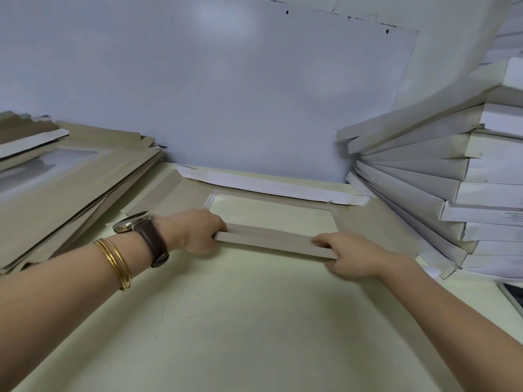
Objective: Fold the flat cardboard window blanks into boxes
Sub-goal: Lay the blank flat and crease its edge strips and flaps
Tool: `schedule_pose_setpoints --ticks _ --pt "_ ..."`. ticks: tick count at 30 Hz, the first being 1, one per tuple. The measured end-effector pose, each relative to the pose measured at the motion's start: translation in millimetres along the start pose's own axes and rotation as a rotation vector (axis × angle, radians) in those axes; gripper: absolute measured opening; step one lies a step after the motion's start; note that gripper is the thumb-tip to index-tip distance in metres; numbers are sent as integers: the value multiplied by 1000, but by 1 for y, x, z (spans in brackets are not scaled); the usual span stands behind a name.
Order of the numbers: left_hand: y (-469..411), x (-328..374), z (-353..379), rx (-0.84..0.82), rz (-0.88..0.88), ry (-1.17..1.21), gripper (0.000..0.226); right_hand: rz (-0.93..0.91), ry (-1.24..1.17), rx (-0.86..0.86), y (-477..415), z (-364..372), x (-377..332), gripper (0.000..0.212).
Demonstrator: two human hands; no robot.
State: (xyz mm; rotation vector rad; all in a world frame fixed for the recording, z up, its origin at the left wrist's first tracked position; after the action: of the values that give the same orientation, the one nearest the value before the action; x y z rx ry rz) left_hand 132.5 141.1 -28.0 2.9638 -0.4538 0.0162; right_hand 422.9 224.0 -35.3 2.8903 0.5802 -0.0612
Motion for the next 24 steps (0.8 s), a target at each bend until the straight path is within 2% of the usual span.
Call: schedule_pose_setpoints --ticks 1,3,5,6,11,16,19,21,24 --pt "-1 -1 -2 -4 -2 -7 26 -3 19 24 -2 -2 2 46" --pt "-2 -5 -6 -13 0 -19 17 -17 25 43 -7 -9 5 32" --pt "-1 -9 -11 -31 2 -24 20 -22 26 52 -10 -16 10 14" --pt "0 -12 -13 -39 -1 -14 21 -21 18 61 -11 -20 12 13" --pt "-5 -21 -18 -43 -16 48 26 50 -52 59 -21 -30 25 39" --pt "-10 -29 -19 20 -53 48 30 117 -133 51 -32 -30 38 53" --pt "-13 -34 -16 69 -92 66 35 149 -101 119 -38 -27 37 78" --pt "-14 -35 -14 112 -100 59 36 140 -80 195 -40 -25 34 85" --pt "-15 -35 -9 167 -106 46 52 183 18 289 -41 -17 31 92"
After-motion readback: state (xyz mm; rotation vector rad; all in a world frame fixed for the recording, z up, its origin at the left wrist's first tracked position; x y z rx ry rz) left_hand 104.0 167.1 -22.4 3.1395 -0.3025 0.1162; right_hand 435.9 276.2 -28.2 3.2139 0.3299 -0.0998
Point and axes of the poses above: each hand's wrist, its own y-axis away from the middle knuckle, its own z-axis out of the palm, x = y × z, the point moved 1 cm from there along -y, towards the middle knuckle, and after that the axes turned 13 degrees about z, right-handed, at the moved point
